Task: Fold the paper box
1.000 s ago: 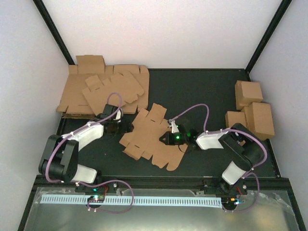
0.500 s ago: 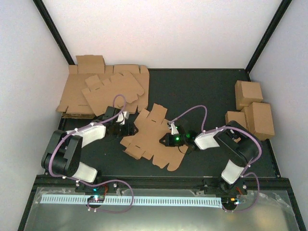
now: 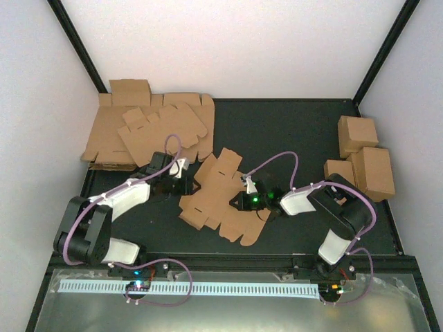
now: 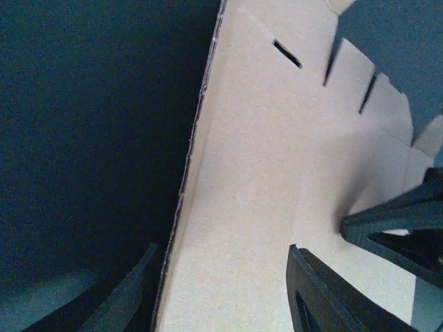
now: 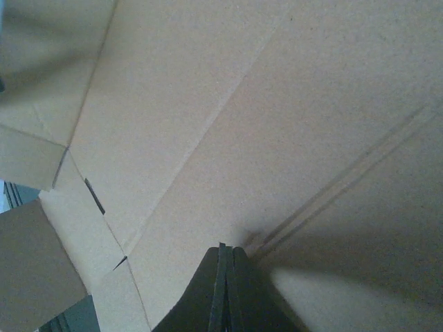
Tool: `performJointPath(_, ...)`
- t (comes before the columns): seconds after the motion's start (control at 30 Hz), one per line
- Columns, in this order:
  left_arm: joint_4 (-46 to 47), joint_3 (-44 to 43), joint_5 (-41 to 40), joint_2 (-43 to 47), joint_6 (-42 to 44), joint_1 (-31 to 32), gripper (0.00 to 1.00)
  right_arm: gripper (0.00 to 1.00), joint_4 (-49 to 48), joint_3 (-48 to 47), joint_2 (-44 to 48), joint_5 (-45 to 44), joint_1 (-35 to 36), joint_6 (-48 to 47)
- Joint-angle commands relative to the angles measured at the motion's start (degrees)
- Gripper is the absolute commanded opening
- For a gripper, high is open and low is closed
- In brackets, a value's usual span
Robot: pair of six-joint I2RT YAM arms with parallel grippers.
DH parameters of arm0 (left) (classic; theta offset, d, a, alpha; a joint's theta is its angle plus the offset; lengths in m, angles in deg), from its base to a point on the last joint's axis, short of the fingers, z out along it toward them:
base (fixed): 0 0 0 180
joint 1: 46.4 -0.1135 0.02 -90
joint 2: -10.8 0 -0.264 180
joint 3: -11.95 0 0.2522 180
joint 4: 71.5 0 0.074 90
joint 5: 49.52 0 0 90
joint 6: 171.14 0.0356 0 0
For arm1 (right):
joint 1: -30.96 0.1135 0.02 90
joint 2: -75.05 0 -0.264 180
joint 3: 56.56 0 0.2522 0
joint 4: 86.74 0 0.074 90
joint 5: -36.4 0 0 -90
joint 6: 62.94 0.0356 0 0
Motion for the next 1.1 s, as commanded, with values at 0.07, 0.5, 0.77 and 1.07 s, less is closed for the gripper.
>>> performJointPath(0.07,-2.10,-0.69,1.82,2.45,0.76,4.18,0.49,0.02,-0.79,0.39,-1.71,0.25,0.20,-0.07)
performJointPath(0.5,-13.97,-7.86,-30.88,-2.17,1.61,18.61,0.41,0.02,-0.44,-0.11,-0.94,0.65,0.23,-0.09)
performJointPath(0.77,-16.86,-10.30,-41.38,-4.49,-0.13,23.28,0.32,0.11,0.24,-2.97,1.88,2.53,0.21,2.08)
performJointPath(1.07,-18.21,-11.35,-48.46,-5.14,-1.29,25.99,0.11,0.22,-4.91,-7.36,1.60,3.20,0.39,9.82)
